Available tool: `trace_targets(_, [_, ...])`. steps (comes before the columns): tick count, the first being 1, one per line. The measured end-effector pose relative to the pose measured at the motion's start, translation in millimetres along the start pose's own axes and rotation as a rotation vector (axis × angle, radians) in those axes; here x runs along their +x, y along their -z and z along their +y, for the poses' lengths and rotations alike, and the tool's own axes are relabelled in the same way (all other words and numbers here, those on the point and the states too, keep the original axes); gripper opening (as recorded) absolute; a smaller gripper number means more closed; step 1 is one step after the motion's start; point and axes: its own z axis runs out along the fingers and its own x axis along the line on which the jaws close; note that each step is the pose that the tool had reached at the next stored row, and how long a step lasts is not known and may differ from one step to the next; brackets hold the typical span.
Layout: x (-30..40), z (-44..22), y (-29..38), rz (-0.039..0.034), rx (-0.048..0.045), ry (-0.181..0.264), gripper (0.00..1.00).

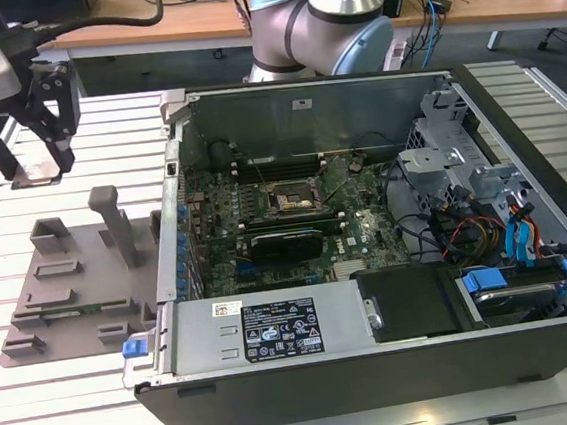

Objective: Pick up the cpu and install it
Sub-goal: 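Pick up the cpu and move it towards the insertion slot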

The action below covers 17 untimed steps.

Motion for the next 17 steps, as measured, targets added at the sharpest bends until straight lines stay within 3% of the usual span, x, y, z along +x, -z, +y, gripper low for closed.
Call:
trace_targets(5, [-14.8, -0.5, -0.4, 0.0001, 0.0, 0.0, 0.55])
trace_targets(6, [-26.5, -0.8, -0.8, 0.0, -0.0001, 0.0, 0.55])
trace_targets(10, [-34.1, -1.0, -0.9, 0.0001, 0.0, 0.0, 0.55])
trace_targets(13, [-46.1, -1.4, -1.3, 0.0, 0.0, 0.0, 0.55])
trace_targets(17, [-56.4, -1.7, -1.6, 0.0, 0.0, 0.0, 0.55])
